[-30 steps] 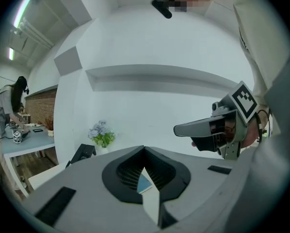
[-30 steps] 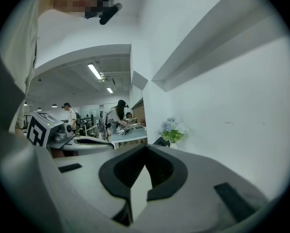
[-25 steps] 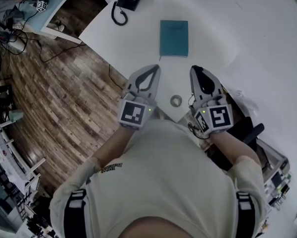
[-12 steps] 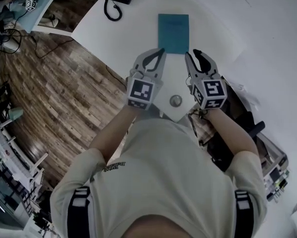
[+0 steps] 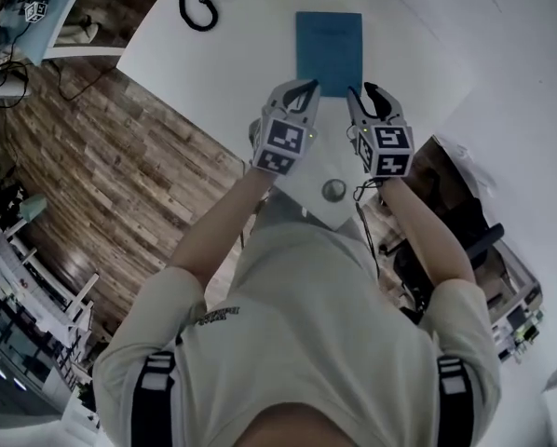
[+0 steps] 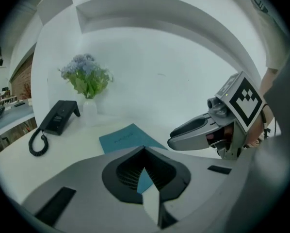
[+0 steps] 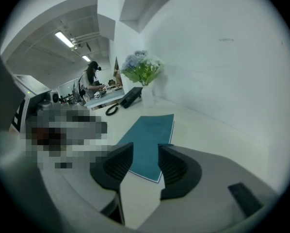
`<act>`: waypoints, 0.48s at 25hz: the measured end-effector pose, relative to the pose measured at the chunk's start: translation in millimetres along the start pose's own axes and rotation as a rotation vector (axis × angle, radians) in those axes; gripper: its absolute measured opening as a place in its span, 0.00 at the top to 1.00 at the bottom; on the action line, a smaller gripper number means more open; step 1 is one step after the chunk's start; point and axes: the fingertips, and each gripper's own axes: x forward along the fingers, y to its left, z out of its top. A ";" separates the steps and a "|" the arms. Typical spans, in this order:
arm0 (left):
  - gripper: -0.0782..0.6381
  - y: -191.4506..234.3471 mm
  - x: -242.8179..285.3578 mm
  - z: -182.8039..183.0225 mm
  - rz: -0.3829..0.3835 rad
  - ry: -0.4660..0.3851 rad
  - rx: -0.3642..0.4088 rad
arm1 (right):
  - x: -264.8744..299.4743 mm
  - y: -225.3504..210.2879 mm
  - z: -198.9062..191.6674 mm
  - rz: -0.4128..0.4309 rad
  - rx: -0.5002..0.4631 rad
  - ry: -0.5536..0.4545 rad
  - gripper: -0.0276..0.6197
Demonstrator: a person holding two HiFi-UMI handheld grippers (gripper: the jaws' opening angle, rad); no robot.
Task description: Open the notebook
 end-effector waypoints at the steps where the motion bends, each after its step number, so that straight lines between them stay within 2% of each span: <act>1: 0.88 0.8 5.5 -9.3 -0.007 0.022 -0.007 | 5.7 -2.4 -7.4 -0.003 0.019 0.019 0.68; 6: 0.88 5.4 20.6 -44.2 -0.019 0.086 -0.036 | 24.1 -12.0 -33.0 -0.032 0.094 0.067 0.68; 12: 0.88 6.2 31.8 -74.6 -0.026 0.180 -0.045 | 38.1 -18.5 -51.8 -0.025 0.197 0.101 0.68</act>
